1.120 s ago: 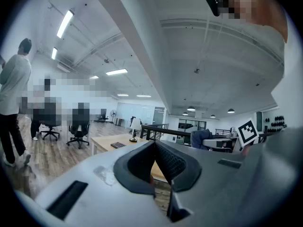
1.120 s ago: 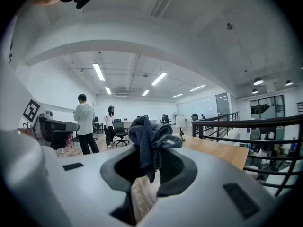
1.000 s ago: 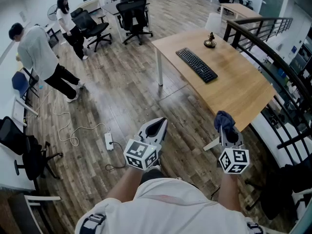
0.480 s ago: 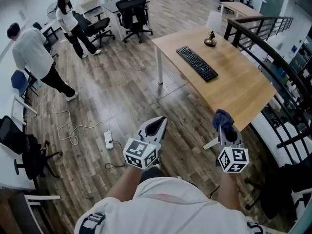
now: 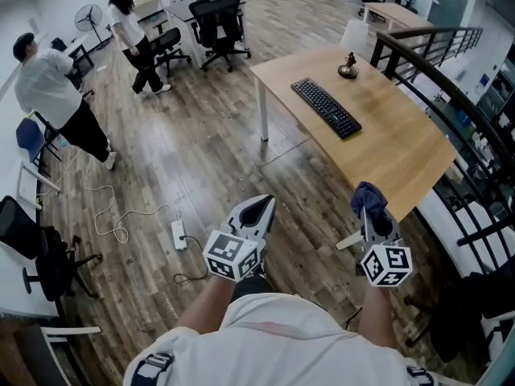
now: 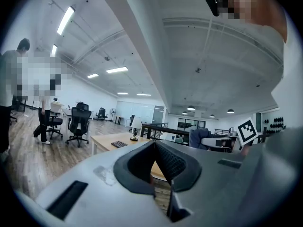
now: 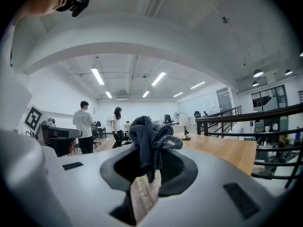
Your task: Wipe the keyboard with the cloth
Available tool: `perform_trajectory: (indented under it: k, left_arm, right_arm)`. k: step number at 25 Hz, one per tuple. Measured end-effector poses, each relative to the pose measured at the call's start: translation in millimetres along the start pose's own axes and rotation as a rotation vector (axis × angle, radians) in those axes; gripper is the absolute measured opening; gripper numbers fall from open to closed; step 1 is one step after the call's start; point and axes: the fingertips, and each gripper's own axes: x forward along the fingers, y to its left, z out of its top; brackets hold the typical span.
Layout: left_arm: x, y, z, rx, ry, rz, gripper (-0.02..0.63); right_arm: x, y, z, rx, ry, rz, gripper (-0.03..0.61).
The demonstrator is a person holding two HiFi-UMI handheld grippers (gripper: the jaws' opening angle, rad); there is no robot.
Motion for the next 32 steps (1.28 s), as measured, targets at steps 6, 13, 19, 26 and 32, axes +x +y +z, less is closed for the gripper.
perform_trajectory:
  k: [6, 13, 19, 26, 32]
  left_arm:
    - [16, 34, 11, 0.000, -0.006, -0.004, 0.015]
    - [49, 94, 35, 0.010, -0.021, -0.041, 0.015]
    - [69, 152, 57, 0.021, -0.036, -0.075, 0.015]
    - [87, 196, 55, -0.009, -0.020, -0.085, 0.015]
    - [114, 230, 61, -0.010, -0.019, -0.076, 0.015]
  right_arm:
    - [39, 10, 7, -0.002, 0.004, 0.007, 0.130]
    - [103, 27, 25, -0.018, 0.007, -0.012, 0.130]
    - [160, 52, 49, -0.030, -0.024, -0.032, 0.130]
    - [208, 68, 40, -0.025, 0.027, -0.029, 0.130]
    - [261, 66, 40, -0.013, 0.034, -0.010, 0.132]
